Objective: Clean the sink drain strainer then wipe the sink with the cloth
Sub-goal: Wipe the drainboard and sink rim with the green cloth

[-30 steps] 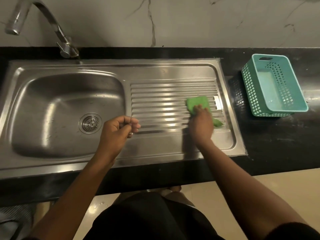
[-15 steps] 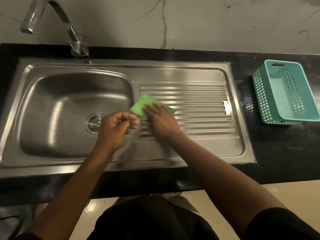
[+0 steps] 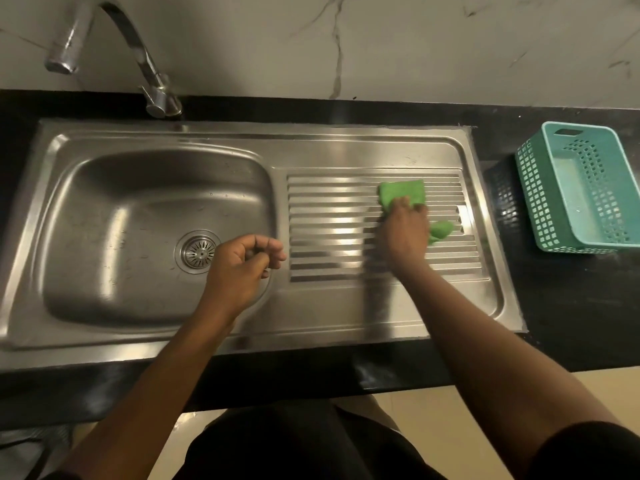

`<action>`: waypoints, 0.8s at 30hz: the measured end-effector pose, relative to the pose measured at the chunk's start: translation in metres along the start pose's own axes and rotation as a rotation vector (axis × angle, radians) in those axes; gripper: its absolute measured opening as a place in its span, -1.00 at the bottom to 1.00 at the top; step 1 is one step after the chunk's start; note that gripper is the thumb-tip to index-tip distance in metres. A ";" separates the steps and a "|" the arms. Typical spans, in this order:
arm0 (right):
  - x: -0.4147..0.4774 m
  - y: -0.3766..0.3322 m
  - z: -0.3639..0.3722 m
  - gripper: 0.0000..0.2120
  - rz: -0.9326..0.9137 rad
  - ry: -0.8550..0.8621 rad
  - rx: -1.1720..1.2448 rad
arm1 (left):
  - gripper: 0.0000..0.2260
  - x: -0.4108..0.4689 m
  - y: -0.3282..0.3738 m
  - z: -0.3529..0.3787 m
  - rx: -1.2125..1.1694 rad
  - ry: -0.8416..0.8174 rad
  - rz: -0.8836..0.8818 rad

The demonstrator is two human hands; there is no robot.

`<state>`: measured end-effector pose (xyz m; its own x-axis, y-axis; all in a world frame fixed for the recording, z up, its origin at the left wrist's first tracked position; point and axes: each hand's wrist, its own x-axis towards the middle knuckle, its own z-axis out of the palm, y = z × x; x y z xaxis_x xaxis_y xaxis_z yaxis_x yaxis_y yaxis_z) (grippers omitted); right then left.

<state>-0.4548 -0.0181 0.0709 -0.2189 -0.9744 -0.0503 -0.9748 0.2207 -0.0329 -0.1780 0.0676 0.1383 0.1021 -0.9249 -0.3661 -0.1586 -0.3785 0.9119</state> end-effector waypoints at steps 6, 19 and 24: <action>-0.038 -0.125 -0.002 -0.58 -0.380 -0.114 0.008 | -0.73 0.009 0.006 -0.004 0.023 0.016 0.007; 0.003 0.039 0.020 -0.54 -0.313 0.029 0.126 | -0.74 0.016 0.007 -0.013 0.036 0.017 -0.002; 0.021 0.100 0.015 -0.56 0.049 -0.018 0.113 | -0.73 0.017 0.006 -0.017 0.044 0.012 -0.003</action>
<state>-0.5559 -0.0155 0.0515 -0.2641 -0.9617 -0.0727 -0.9517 0.2721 -0.1425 -0.1607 0.0505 0.1406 0.1139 -0.9235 -0.3663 -0.2010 -0.3825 0.9018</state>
